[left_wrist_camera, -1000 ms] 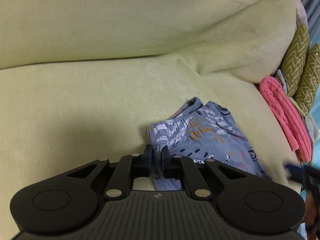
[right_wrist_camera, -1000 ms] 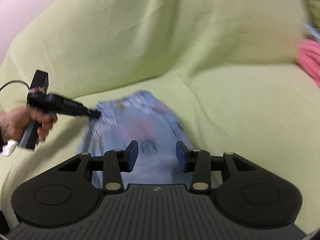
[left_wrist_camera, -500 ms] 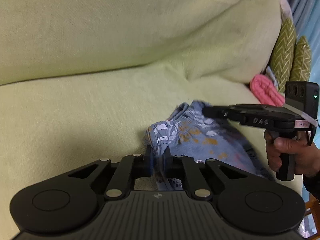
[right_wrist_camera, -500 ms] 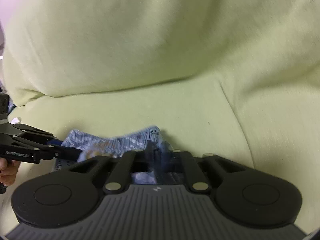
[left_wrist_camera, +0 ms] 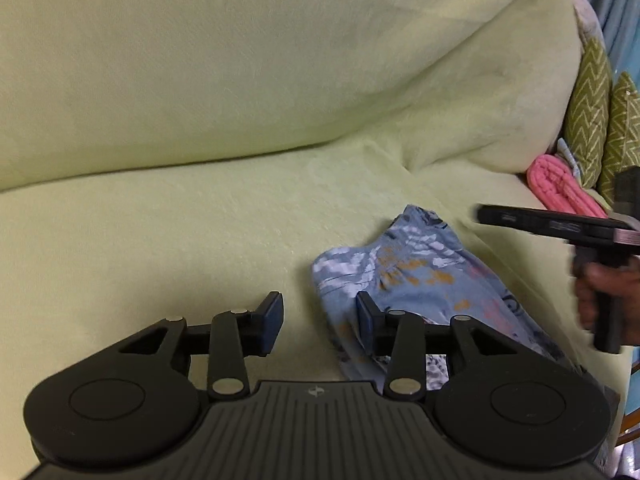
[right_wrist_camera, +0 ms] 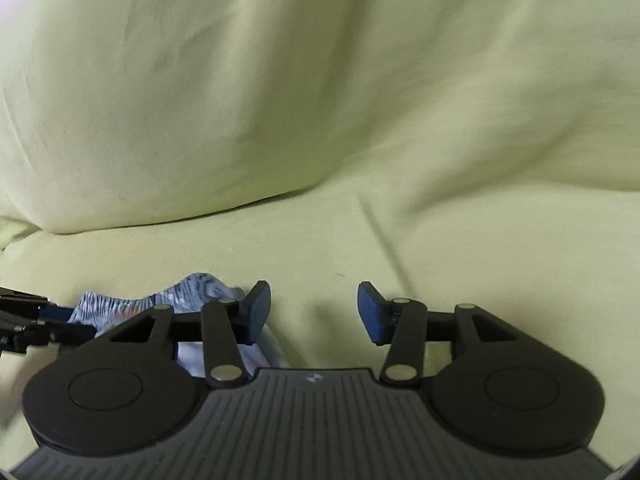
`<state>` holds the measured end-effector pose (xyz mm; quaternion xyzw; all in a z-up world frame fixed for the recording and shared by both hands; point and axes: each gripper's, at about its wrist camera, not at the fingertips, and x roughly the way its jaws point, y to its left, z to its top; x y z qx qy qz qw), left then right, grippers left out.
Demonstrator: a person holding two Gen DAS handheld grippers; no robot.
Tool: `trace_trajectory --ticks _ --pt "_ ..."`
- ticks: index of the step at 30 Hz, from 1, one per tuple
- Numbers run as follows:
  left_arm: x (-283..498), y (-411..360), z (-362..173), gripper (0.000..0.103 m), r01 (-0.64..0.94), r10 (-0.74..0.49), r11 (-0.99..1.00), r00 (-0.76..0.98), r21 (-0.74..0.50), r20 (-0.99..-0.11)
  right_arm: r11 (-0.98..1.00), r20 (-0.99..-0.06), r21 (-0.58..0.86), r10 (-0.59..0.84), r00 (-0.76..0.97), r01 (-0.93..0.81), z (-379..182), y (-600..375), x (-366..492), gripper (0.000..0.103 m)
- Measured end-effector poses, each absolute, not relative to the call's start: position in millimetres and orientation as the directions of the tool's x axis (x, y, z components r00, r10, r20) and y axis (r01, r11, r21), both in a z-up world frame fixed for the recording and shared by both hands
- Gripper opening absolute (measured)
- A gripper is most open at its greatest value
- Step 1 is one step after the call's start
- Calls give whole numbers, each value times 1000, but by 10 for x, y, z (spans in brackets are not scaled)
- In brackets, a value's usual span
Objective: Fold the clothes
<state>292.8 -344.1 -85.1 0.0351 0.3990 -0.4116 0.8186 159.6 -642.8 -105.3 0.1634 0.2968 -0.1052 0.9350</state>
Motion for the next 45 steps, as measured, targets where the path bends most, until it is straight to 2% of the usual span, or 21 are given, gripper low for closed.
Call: trace_trajectory --ticks 3,9,14,20,22,25,26,27,30,35,40,45 --pt "2640 -3278 -668 40 729 -651 643 358 -235 -669 928 -579 249 -86 811 277 -830 -6254 964 44" --pt "1826 -2983 -376 47 796 -656 590 377 -133 -654 968 -606 233 74 792 88 -573 -5221 -402 44" --pt "1128 -2773 -261 56 839 -665 539 365 -80 -652 996 -665 88 72 744 -17 -753 -4129 -1148 44" --pt "626 -2575 -262 58 848 -662 525 349 -77 -664 973 -653 -228 -122 747 -41 -1009 -3224 -1307 44" --pt "547 -2512 -284 59 846 -657 528 351 -75 -668 951 -630 -307 -167 758 -46 -1082 -3096 -1319 39" --pt "456 -2450 -326 59 852 -654 519 345 -68 -674 908 -595 -415 -233 769 -46 -1150 -3018 -1260 18" --pt "418 -2457 -348 59 860 -653 507 338 -60 -678 905 -596 -423 -238 766 -48 -1140 -3037 -1254 4" --pt "381 -2464 -370 59 867 -652 495 331 -52 -682 902 -600 -429 -243 762 -50 -1127 -3066 -1252 0" --pt "269 -2486 -437 60 888 -648 459 312 -29 -694 953 -602 -303 -202 772 13 -951 -3319 -1288 0" --pt "-26 -2703 -611 71 925 -633 379 277 23 -723 989 -607 7 -114 787 149 -701 -3864 -1404 0" --pt "-232 -2985 -788 76 916 -620 400 298 35 -726 975 -608 140 -52 792 172 -756 -4015 -1504 0" --pt "-327 -3247 -924 74 877 -586 462 415 133 -696 955 -599 243 8 801 172 -831 -4098 -1551 1"
